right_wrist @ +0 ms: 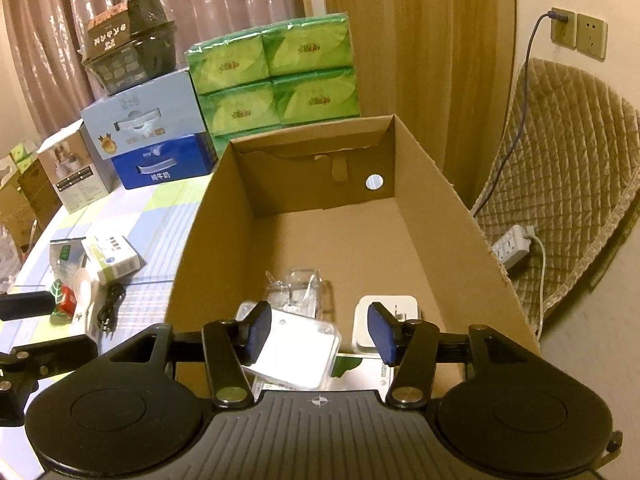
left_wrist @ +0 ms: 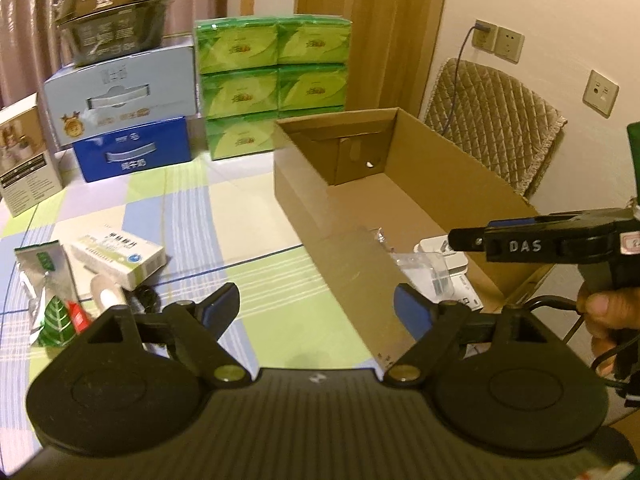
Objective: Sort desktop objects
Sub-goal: 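Open left gripper to drop the bag into the box while right gripper releases the case, then move both grippers back over the table toward the spoon and snack bag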
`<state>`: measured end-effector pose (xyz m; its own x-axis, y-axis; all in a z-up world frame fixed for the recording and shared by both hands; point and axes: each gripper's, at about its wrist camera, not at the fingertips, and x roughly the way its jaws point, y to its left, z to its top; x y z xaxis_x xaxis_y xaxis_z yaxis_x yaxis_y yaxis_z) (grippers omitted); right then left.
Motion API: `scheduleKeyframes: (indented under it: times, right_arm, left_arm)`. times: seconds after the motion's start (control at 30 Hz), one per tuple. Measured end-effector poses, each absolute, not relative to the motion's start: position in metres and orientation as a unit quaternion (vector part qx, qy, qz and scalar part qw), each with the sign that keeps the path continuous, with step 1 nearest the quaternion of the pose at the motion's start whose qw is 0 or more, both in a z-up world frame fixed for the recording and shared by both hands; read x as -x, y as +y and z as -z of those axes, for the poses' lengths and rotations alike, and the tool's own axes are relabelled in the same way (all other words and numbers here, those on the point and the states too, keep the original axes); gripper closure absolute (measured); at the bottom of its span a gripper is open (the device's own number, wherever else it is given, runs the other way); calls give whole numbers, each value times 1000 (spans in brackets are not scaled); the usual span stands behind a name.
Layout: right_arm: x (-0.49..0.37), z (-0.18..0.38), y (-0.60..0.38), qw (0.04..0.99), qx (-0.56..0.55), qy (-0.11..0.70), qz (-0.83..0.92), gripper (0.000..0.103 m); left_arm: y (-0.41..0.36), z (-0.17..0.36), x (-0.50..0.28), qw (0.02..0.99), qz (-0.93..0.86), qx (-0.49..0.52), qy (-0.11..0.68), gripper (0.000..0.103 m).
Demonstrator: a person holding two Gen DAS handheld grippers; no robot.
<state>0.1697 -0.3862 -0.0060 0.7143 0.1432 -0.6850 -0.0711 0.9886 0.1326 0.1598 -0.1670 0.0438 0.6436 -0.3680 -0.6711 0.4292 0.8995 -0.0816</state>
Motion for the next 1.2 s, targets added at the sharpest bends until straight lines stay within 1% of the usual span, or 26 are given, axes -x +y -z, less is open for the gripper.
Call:
scheduleKeyframes:
  times: [0.1,0.27,0.43,0.53,0.63,0.7,0.83,1.07,1.2]
  right_arm:
    - [-163,1,-380,926,-45,370,-61,42]
    - [-151,-9,-365,929,-38,362,-69,37]
    - [-139,-18,-350,931,-34,354,-78,29]
    - [-133,-24,-339,933,-29,349,-85,20]
    - [-128,-30,-329,934,-25,344,-92,17]
    - [-123,-34,-321,936,-22,339,-95,10]
    - [-113,-42,-306,938,-16,331,-106,2]
    - [-97,-49,-277,936,-12,325,-133,2]
    - [-90,-49,-262,933,-16,326,-149,2]
  left_arm:
    - [-158,-45,-154,908,212,-43,360,20]
    - [-140,-48,-145,910,198,-37,362,18]
    - [-120,-50,-134,914,185,-31,361,13]
    - [-107,-51,-127,915,176,-26,362,12]
    - [-93,-53,-121,916,167,-22,363,9]
    - [-83,-54,-116,918,159,-18,362,9]
    - [-60,-56,-107,922,143,-9,360,6]
    - [-21,-56,-92,925,108,-3,363,1]
    - [3,-54,-84,927,87,5,364,1]
